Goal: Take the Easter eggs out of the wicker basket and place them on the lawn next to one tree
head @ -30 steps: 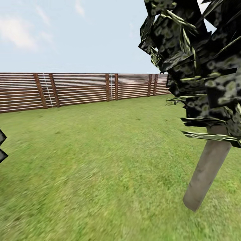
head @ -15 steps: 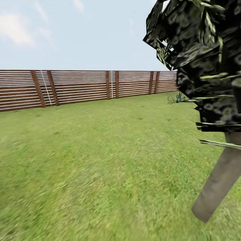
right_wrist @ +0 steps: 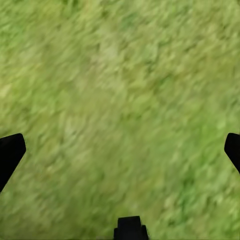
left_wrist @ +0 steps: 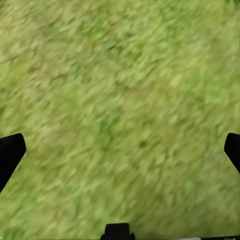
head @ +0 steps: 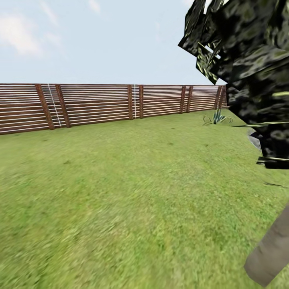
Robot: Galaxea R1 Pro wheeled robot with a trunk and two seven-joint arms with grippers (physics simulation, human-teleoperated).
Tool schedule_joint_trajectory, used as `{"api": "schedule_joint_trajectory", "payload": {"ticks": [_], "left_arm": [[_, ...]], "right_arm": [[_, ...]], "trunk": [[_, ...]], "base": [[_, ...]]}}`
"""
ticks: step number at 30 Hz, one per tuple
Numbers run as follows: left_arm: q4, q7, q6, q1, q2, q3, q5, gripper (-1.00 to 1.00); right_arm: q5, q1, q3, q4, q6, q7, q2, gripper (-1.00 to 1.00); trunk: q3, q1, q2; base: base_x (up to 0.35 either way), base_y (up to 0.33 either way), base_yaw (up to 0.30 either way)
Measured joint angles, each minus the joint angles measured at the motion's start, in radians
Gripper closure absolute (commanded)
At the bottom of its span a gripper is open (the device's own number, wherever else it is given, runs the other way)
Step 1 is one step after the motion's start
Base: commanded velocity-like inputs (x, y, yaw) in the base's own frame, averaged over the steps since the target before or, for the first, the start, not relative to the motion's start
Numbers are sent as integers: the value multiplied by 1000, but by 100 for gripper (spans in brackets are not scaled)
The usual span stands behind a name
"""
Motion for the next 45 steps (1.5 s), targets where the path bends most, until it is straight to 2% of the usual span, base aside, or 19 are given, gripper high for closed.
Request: {"api": "schedule_joint_trajectory", "payload": {"ticks": [6, 45], "left_arm": [[0, 0, 0, 0, 0, 0, 0, -100], [1, 0, 0, 0, 0, -5, -2, -100]], "right_arm": [[0, 0, 3, 1, 0, 1, 7, -100], [-5, 0, -2, 1, -1, 4, 11, -100]], "trunk": [[0, 0, 0], [0, 0, 0]], "base": [[304, 170, 0], [324, 113, 0]]}}
